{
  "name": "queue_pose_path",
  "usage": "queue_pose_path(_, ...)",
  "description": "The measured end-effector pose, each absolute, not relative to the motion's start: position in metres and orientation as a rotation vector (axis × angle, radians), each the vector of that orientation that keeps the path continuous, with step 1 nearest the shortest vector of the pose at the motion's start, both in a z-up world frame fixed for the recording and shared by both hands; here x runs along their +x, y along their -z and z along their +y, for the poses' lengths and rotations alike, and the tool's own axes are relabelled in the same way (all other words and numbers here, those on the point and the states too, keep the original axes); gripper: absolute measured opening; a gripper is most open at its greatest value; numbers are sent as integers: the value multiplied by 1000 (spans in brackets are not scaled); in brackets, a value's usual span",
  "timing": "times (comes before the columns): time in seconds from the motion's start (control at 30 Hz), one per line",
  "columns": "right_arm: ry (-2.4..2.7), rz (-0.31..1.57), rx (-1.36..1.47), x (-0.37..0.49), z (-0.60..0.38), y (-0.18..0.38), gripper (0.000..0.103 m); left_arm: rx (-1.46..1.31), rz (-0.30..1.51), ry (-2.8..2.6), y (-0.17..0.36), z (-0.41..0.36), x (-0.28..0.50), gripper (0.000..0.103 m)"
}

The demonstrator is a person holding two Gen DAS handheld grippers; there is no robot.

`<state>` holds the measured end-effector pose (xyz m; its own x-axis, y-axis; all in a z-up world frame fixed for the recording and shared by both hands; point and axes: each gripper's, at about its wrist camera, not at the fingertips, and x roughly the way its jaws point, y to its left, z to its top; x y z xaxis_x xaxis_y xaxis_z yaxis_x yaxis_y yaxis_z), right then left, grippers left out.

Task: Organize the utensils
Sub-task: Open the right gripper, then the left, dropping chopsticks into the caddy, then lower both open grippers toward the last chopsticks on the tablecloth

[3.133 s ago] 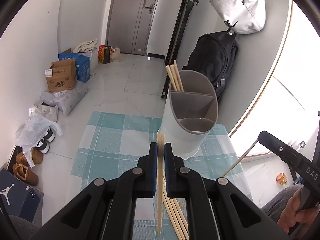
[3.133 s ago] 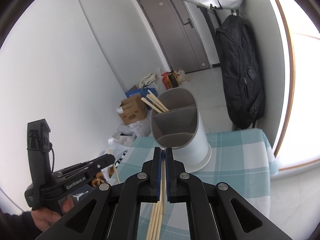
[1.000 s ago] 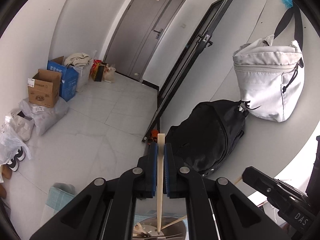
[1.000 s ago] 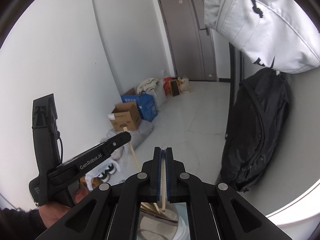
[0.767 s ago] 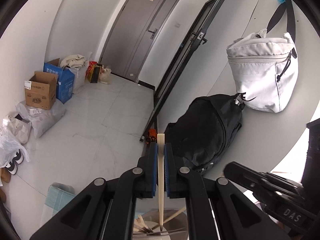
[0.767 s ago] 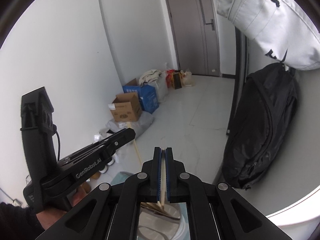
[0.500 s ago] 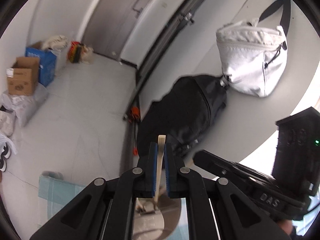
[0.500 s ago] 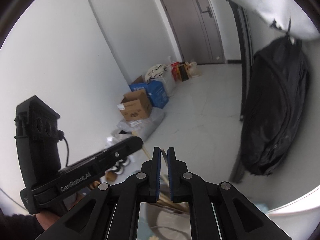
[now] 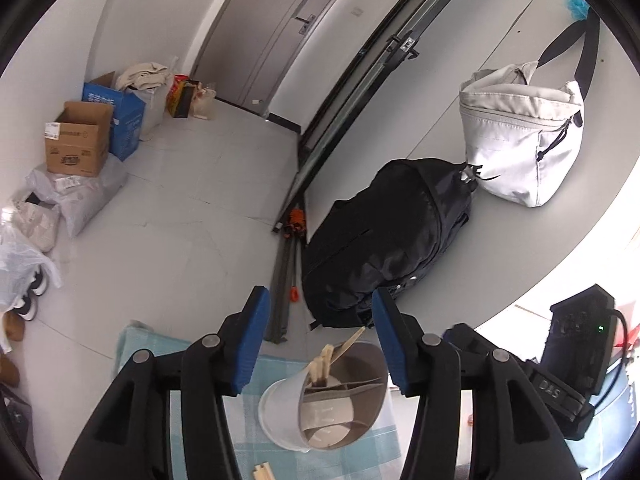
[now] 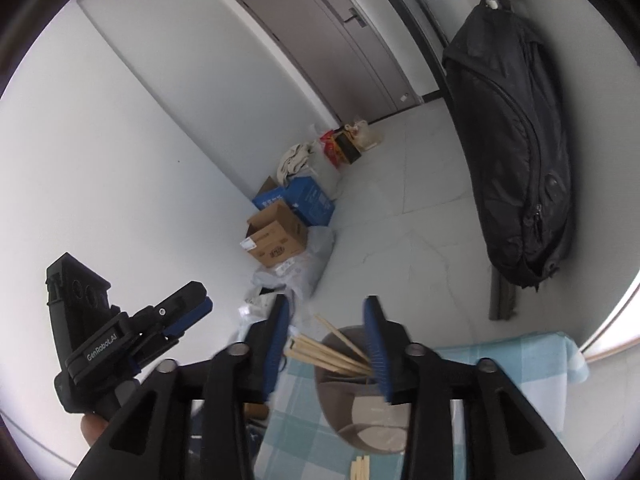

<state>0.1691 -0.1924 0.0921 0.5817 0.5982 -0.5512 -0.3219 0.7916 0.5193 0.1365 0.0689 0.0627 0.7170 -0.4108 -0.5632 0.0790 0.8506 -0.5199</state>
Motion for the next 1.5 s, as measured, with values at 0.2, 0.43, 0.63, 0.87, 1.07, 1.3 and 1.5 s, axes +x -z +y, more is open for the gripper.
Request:
queue_pose_path(0.2, -554, 758, 384, 143, -194, -98, 51, -447, 697, 246, -73, 69, 116, 60)
queue_pose_path(0.43, -563, 722, 354, 109, -188, -113, 59, -415, 681, 244, -86, 67, 91, 60)
queue_pose_path(0.63, -573, 683, 331, 79, -186, -121, 67, -387, 651, 228, -93, 65, 68, 68)
queue_pose_path(0.87, -565, 671, 311, 48, -188, -117, 74, -352, 647, 222, -92, 56, 44, 71)
queue_pose_path(1.07, -555, 649, 299, 25, -195, -102, 80, -294, 617, 201, -86, 47, 20, 80)
queue_pose_path(1.3, -535, 637, 244, 0, -194, -73, 88, -224, 619, 160, -59, 36, 2, 81)
queue_pose_path(1.5, -518, 669, 189, -11, -192, -39, 93, -206, 660, 133, -27, 33, -5, 81)
